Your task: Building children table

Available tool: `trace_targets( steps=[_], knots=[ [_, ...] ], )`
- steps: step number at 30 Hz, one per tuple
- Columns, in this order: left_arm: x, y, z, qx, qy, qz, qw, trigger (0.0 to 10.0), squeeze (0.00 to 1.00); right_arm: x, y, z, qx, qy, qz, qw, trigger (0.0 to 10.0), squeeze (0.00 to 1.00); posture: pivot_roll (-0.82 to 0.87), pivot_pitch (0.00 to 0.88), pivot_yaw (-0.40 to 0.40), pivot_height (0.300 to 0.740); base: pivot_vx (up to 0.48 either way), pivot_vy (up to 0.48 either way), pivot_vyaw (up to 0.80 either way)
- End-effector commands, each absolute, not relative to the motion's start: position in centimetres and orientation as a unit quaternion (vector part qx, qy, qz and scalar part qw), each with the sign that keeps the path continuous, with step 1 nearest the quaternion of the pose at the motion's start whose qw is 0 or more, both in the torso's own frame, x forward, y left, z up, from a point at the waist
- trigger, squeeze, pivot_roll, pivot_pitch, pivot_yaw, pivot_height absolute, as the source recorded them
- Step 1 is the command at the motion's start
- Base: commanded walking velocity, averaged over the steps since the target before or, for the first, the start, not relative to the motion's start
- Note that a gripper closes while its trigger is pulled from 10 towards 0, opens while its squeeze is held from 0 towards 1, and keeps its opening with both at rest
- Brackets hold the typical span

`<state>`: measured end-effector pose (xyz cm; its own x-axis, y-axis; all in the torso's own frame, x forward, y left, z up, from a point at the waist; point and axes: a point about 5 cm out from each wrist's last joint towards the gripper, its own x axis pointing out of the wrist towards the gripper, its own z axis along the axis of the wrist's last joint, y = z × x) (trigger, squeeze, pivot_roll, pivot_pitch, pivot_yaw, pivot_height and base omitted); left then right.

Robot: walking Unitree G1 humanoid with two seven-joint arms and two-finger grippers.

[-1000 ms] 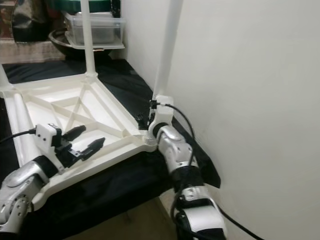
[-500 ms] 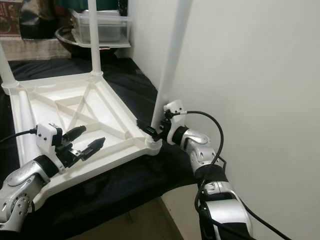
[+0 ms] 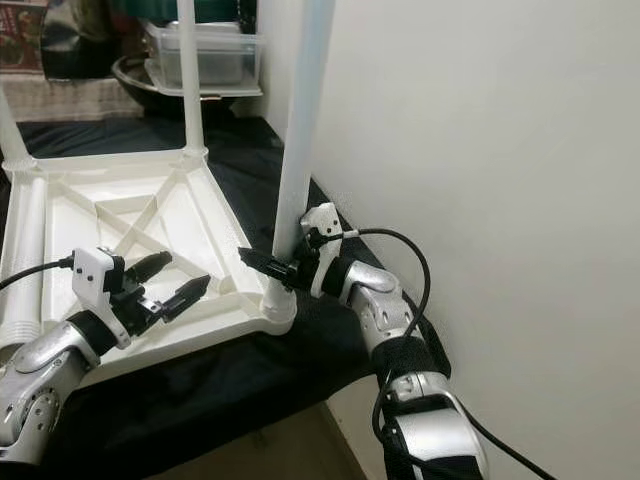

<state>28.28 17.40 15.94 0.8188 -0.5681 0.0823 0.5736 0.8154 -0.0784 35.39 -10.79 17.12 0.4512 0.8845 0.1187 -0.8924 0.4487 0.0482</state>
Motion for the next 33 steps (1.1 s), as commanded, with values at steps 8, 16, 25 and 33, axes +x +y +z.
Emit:
trace_targets(
  steps=[8, 16, 25, 33],
  knots=[
    [28.4, 17.3, 16.0, -0.047, -0.026, -0.309, 0.95, 10.0, 0.0, 35.4, -10.0, 15.6, 0.023, -0.007, 0.421, 0.907, 0.0, 0.0, 0.12, 0.0, -0.151, 0.74, 0.0, 0.0, 0.0],
    [28.4, 17.4, 16.0, -0.044, -0.026, -0.306, 0.951, 10.0, 0.0, 36.9, -13.5, 12.7, 0.014, 0.119, 0.07, 0.99, 0.0, 0.0, 0.13, 0.0, -0.152, 0.74, 0.0, 0.0, 0.0],
    [28.4, 17.6, 16.1, -0.041, -0.023, -0.305, 0.951, 10.0, 0.0, 34.4, -9.4, 14.5, 0.079, 0.097, 0.09, 0.988, 10.0, 0.0, 0.12, 0.0, -0.136, 0.74, 0.0, 0.0, 0.0],
    [28.4, 17.6, 16.0, -0.041, -0.023, -0.304, 0.951, 10.0, 0.0, 34.9, -9.6, 16.6, 0.121, 0.034, 0.143, 0.982, 10.0, 1.0, 0.13, 0.0, -0.147, 0.74, 0.0, 0.0, 0.0]
  ],
)
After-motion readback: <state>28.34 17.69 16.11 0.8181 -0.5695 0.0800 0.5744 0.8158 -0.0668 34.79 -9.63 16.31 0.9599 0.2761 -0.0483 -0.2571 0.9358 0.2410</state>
